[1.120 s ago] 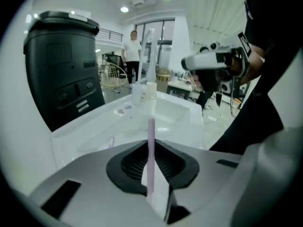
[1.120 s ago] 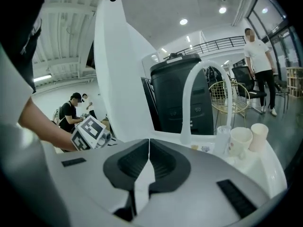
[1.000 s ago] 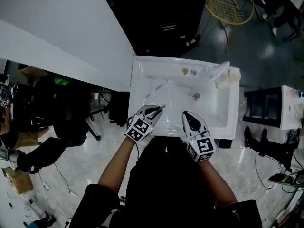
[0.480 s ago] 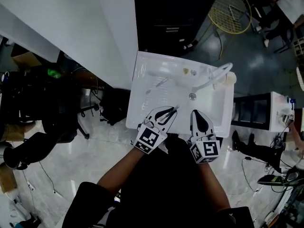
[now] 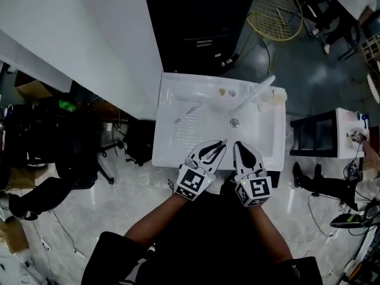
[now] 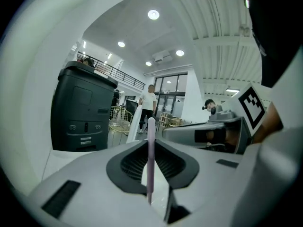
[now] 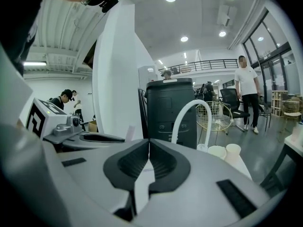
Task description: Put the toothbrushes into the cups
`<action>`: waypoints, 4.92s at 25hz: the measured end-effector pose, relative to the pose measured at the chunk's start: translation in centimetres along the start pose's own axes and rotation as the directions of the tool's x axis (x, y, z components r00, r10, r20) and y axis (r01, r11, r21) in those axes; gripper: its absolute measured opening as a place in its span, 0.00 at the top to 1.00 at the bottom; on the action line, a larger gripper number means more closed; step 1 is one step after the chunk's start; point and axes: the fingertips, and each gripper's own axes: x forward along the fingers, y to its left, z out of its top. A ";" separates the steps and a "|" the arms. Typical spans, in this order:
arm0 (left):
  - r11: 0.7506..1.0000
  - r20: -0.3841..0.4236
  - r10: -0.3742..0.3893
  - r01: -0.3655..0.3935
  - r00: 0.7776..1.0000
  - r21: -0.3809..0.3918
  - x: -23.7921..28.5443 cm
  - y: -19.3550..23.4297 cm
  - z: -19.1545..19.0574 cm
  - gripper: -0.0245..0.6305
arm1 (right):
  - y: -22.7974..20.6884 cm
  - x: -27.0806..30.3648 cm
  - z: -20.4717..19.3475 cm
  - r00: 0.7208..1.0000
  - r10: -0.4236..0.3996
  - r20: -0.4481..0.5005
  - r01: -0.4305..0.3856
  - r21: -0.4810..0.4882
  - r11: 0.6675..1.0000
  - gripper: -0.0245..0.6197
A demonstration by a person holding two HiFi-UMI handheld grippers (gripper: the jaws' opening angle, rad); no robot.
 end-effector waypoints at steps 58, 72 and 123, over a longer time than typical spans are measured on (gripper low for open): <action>0.951 0.116 0.307 -0.310 0.945 0.007 44.3 -0.8 1.8 0.87 | -42.6 6.7 0.9 1.000 0.007 0.016 -0.006 -0.024 1.000 0.93; 0.960 0.137 0.276 -0.279 0.951 0.001 46.1 0.1 2.8 0.88 | -44.1 7.3 -0.4 0.999 -0.030 -0.015 0.030 0.007 1.000 0.93; 0.957 0.077 0.286 -0.282 0.955 -0.064 43.3 -4.0 -0.5 0.87 | -43.3 0.6 -2.5 0.999 -0.041 -0.002 0.041 0.083 0.996 0.93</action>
